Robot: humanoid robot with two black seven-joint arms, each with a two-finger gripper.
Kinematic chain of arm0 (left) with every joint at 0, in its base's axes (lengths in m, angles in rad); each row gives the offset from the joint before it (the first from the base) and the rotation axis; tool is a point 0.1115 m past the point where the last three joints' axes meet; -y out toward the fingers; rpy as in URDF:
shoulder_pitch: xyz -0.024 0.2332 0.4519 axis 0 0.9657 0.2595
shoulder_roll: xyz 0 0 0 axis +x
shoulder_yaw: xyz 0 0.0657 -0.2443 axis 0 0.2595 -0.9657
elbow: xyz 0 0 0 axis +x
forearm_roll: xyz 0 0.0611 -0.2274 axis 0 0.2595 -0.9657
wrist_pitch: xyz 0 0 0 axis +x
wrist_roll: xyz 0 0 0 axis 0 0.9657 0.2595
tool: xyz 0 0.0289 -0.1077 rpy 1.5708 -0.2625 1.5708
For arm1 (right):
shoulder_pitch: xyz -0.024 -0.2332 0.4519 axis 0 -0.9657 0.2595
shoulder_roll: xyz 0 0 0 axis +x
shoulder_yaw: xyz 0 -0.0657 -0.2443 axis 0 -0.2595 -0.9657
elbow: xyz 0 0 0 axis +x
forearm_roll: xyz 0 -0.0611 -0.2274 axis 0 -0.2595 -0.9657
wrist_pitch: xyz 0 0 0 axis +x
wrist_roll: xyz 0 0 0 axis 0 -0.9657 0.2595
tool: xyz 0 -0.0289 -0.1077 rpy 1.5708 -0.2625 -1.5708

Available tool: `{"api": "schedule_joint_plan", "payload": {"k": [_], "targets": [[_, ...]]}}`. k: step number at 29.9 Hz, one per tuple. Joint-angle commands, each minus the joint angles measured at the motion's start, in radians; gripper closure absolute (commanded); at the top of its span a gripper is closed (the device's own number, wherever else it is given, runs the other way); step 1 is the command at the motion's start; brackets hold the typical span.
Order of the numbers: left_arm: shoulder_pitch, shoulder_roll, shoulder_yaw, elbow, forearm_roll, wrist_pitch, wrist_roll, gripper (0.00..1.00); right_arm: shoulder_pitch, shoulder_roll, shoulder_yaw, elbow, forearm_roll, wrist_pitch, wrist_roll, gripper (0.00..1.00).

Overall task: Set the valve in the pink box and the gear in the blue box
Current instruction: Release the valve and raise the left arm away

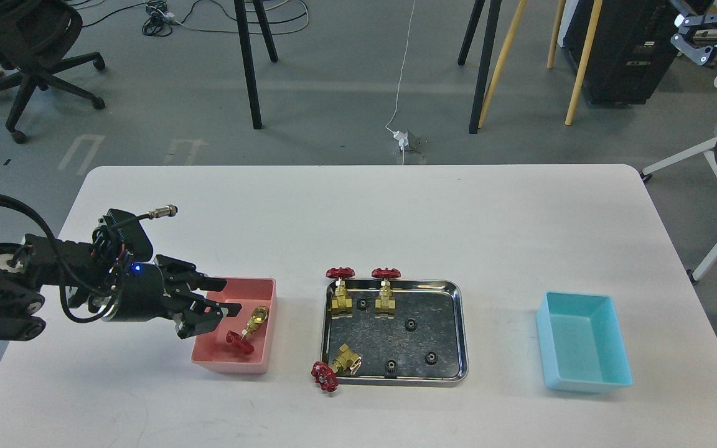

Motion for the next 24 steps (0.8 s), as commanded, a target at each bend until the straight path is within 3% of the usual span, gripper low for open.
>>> {"api": "schedule_joint_plan", "payload": {"k": [1,7,14,19,24], "targets": [[-0.001,0.037,-0.051,-0.001,-0.003,0.0,0.0,0.29,0.014,0.009,-0.08,0.044,-0.005,0.0,-0.032,0.0],[0.001,0.152,-0.276,-0.008,-0.013,0.0,0.0,0.24,0.086,0.009,-0.211,0.202,-0.272,0.0,-0.107,0.0],[0.102,0.283,-0.793,-0.027,-0.212,-0.317,0.0,0.2,0.144,0.085,-0.353,0.337,-0.593,0.0,-0.108,0.0],[0.188,0.239,-1.081,-0.053,-0.391,-0.444,0.0,0.2,0.262,0.136,-0.661,0.501,-0.695,0.0,-0.108,0.0],[0.252,0.108,-1.252,-0.054,-0.603,-0.481,0.0,0.19,0.37,0.185,-0.898,0.63,-0.727,0.0,-0.113,0.0]]}}
